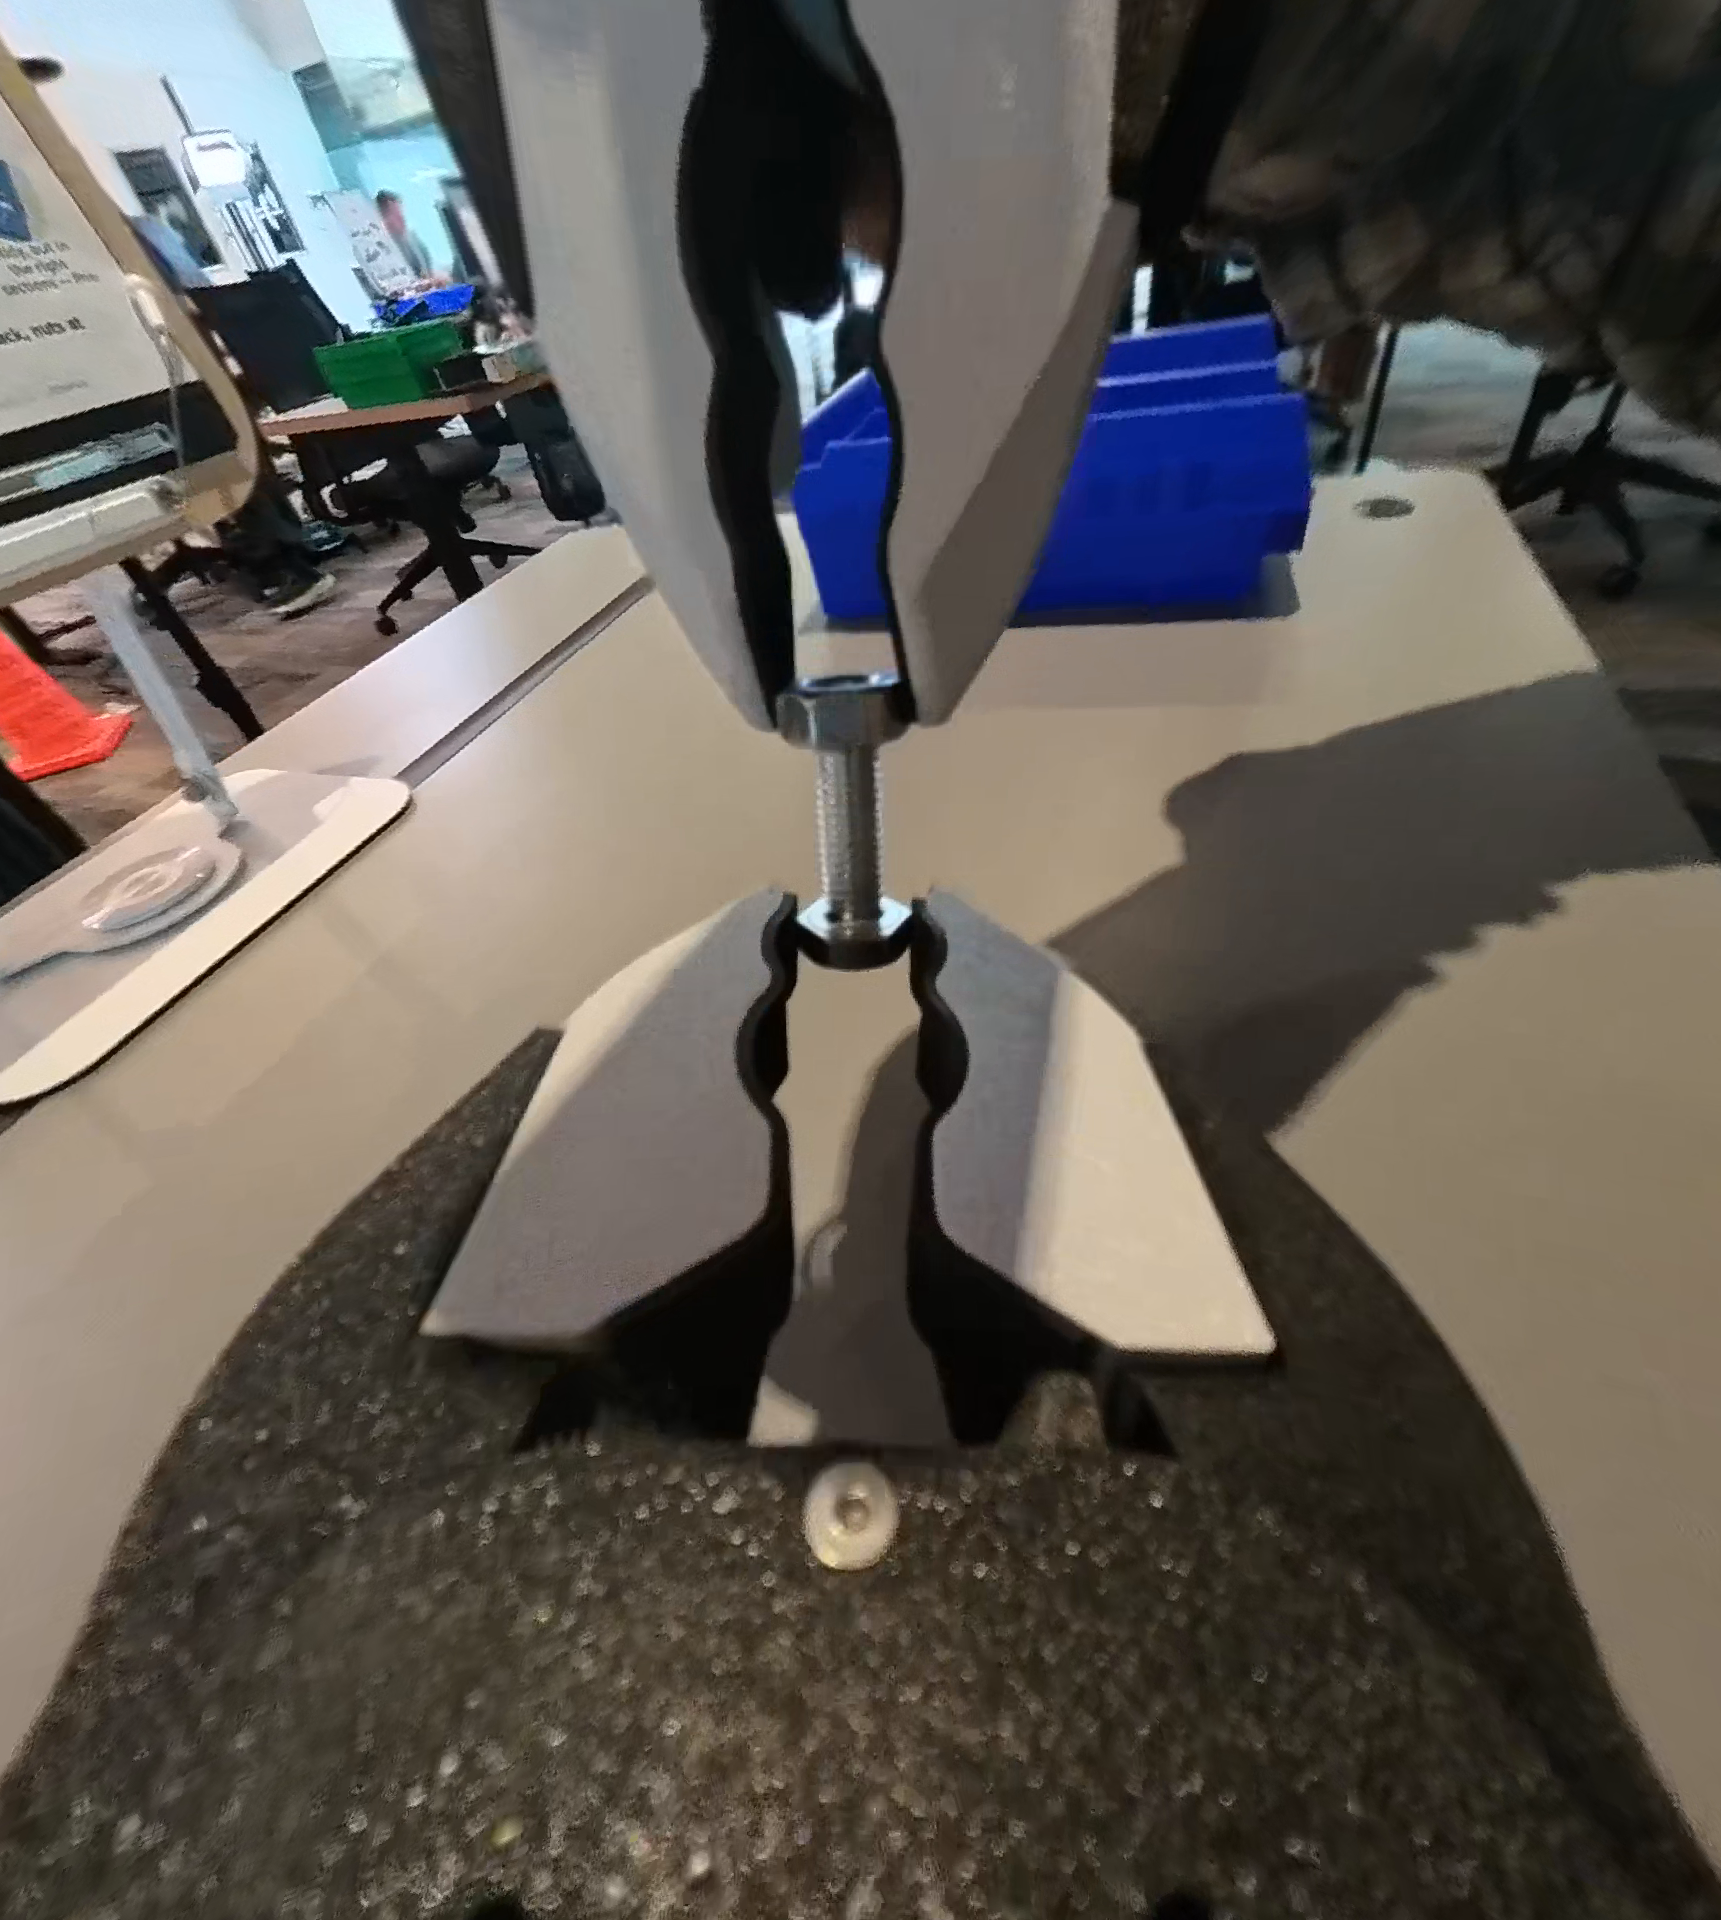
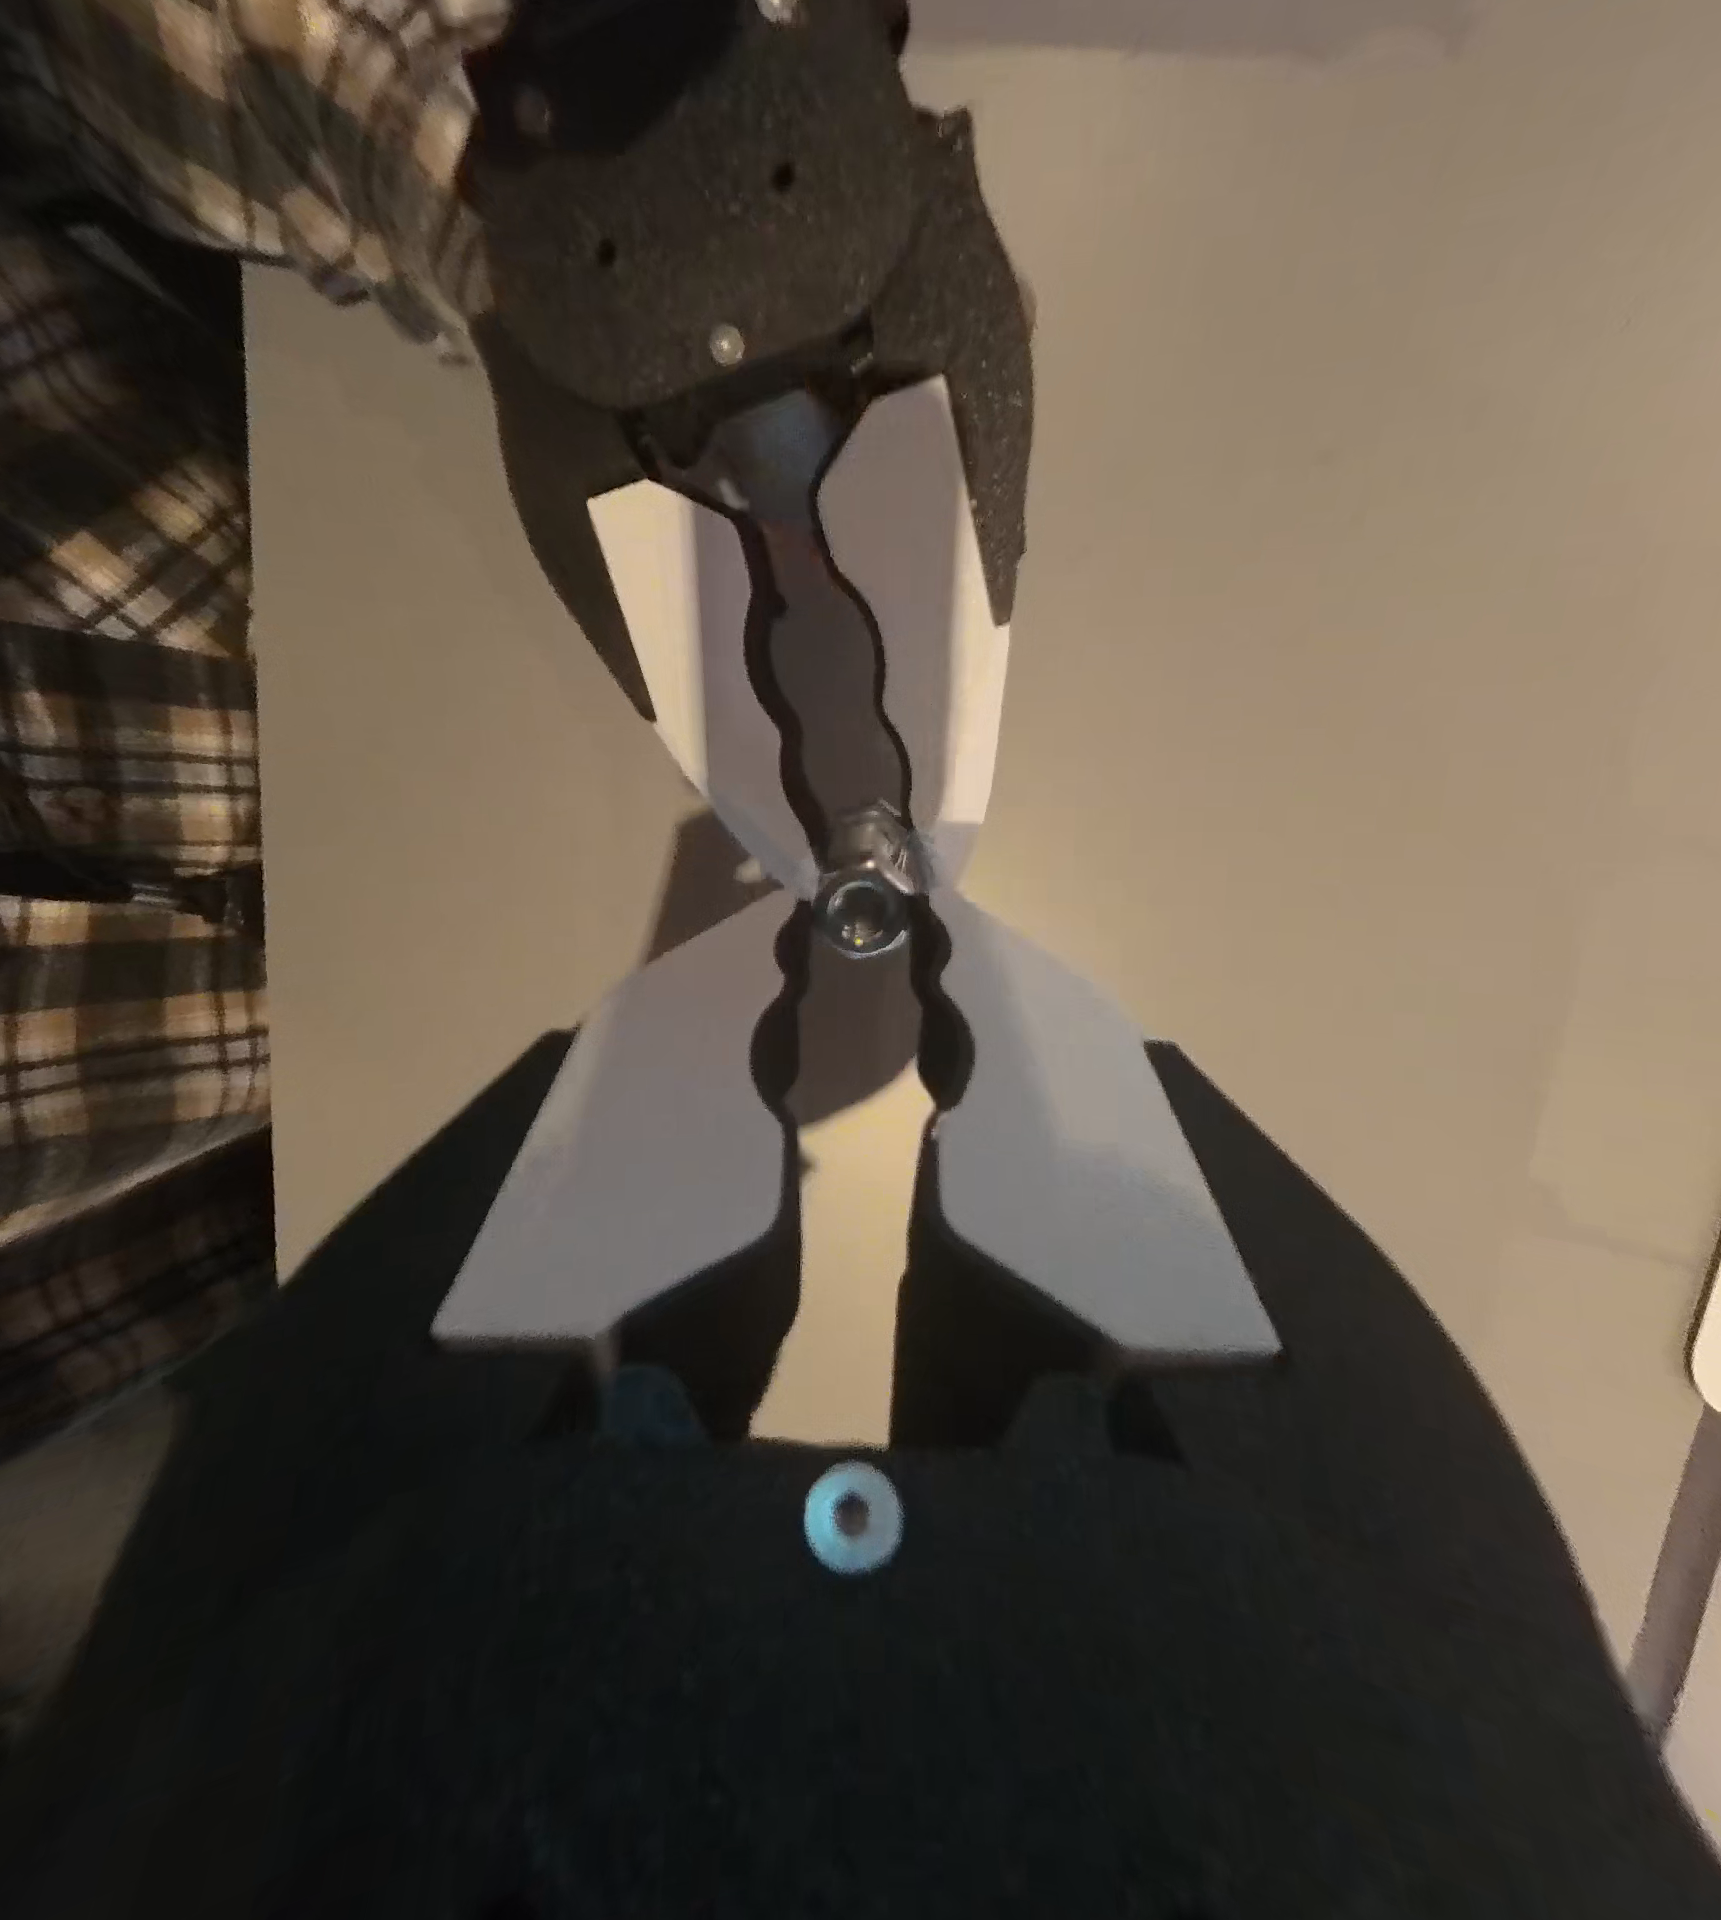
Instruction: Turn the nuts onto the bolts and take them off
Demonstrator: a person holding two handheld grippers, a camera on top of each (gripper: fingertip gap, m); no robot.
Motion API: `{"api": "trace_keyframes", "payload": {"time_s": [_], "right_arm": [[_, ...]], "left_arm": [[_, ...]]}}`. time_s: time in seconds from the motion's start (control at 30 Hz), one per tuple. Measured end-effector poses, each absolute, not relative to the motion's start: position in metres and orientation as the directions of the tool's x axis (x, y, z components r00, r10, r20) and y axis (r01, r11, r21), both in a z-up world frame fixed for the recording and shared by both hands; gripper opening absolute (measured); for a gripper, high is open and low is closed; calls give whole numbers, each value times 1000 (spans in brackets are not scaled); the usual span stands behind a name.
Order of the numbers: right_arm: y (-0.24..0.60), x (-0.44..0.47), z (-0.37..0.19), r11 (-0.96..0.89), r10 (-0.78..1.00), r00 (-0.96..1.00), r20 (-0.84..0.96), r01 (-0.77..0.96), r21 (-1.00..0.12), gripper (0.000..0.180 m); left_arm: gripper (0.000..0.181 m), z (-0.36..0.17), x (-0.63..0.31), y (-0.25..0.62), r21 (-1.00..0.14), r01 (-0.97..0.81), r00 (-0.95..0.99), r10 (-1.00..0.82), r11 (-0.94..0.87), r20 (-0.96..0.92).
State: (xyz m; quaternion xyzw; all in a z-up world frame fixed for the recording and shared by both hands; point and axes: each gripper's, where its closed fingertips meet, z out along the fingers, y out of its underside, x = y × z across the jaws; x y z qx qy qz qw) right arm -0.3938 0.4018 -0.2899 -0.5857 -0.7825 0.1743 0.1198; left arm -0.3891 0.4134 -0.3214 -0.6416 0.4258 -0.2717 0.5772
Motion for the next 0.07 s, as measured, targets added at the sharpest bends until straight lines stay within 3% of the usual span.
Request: {"api": "trace_keyframes", "payload": {"time_s": [0.07], "right_arm": [[401, -392, -293, 264, 956, -291, -17, 888, -377, 17]], "left_arm": [[20, -325, -388, 414, -963, -268, 495, -852, 35, -168]]}}
